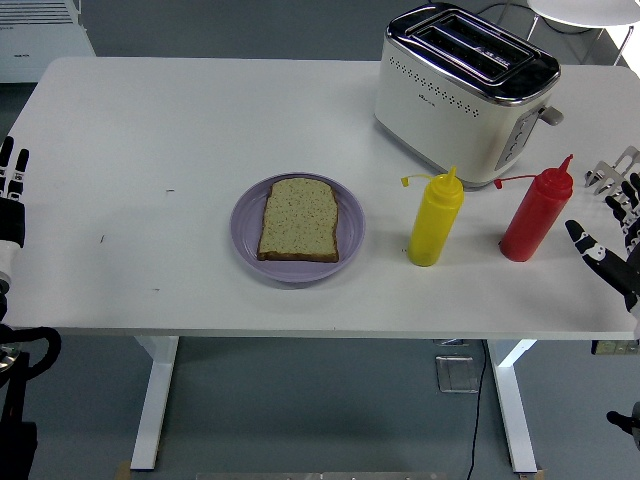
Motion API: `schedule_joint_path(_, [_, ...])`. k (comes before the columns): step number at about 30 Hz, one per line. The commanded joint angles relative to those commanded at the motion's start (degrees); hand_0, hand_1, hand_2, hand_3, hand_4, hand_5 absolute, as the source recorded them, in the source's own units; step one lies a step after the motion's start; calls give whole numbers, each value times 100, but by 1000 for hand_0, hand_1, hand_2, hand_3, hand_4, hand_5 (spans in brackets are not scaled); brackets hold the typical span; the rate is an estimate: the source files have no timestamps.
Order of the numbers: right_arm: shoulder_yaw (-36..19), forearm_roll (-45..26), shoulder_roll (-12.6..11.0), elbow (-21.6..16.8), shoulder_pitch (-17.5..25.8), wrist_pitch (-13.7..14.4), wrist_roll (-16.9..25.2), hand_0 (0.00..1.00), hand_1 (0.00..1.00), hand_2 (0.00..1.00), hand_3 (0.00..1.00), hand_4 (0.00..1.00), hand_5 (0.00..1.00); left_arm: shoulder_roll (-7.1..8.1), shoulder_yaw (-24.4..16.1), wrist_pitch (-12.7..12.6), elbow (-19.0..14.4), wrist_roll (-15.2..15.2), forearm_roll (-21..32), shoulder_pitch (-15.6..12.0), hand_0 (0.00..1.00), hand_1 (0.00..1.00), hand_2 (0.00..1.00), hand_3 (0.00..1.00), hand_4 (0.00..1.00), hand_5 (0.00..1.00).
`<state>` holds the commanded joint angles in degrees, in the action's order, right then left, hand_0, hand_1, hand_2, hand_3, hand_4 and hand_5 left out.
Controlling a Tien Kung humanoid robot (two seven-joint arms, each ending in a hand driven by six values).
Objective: Pick up the cup,pour liquid into bread,place the cup on the desk
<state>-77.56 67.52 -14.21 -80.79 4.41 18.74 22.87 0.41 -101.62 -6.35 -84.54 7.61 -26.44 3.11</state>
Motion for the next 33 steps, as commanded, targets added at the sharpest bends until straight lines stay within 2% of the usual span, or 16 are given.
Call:
schedule_joint_path(9, [144,-130,83,126,-113,173,8,998,922,996,998,925,262,-3,15,1,2,0,-1,-21,807,742,731,721,490,998])
schedule_joint_path(15, [317,-216,123,240,-233,185,15,998,931,997,998,925,260,0,13,0,0,2,-2,-29,807,742,730,720,491,998])
schedule_joint_path(28, [725,-351,107,695,-883,220,-8,998,926,998,998,924,262,-7,-35,-1,-1,6,0,-21,807,742,731,719,489,998])
schedule_joint_path(33, [921,-494,140,902,-1126,352,54,998,920,995,998,924,260,-8,-50,-1,2,7,1,-14,807,742,730,719,488,998])
